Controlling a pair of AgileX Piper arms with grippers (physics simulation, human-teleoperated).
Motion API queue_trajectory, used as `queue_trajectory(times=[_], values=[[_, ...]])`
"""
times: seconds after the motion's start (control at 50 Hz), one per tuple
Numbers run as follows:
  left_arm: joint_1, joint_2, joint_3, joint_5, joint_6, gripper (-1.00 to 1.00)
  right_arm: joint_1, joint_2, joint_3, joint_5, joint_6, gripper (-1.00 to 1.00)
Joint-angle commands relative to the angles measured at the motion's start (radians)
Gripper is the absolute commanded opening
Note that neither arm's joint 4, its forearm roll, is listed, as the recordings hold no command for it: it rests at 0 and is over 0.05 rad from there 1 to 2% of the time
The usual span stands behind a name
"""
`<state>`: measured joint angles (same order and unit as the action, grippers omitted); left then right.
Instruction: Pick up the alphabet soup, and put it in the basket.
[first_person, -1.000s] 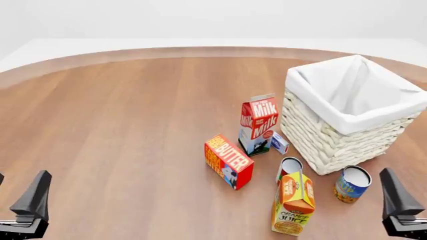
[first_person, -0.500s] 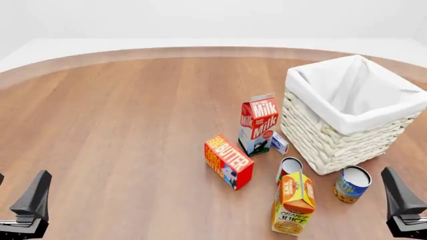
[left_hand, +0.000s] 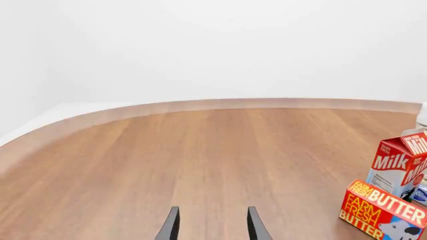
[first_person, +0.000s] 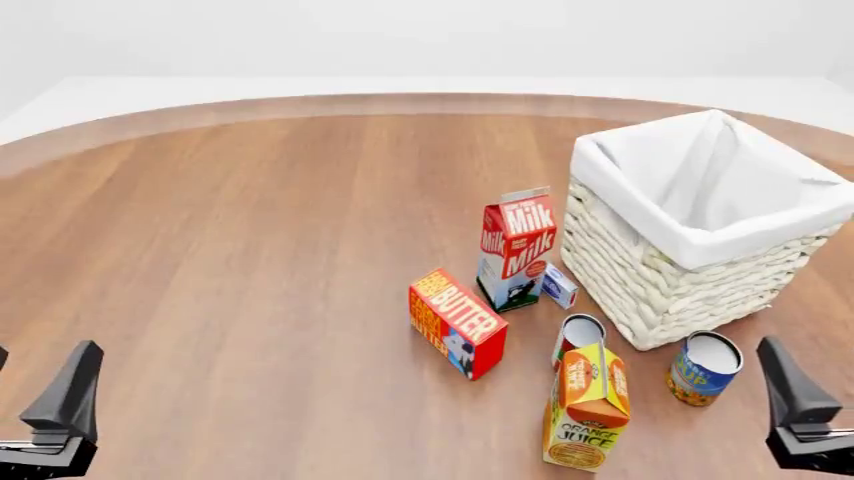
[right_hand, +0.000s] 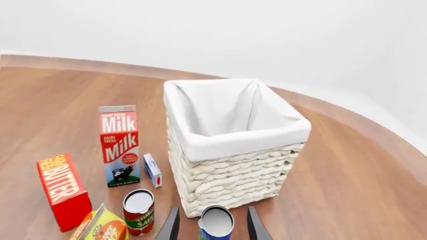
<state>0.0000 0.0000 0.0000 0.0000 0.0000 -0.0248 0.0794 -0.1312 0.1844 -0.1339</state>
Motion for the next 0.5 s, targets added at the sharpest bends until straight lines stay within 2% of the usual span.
queue_trajectory(times=[0.02, 0.5], values=[[0.000, 0.000, 0.000, 0.000, 0.000, 1.00, -0.032, 0.032, 0.027, -0.017, -0.008, 1.00], [0.000, 0.000, 0.000, 0.000, 0.000, 1.00, -0.063, 0.160, 0.086, -0.138, 0.000, 1.00]])
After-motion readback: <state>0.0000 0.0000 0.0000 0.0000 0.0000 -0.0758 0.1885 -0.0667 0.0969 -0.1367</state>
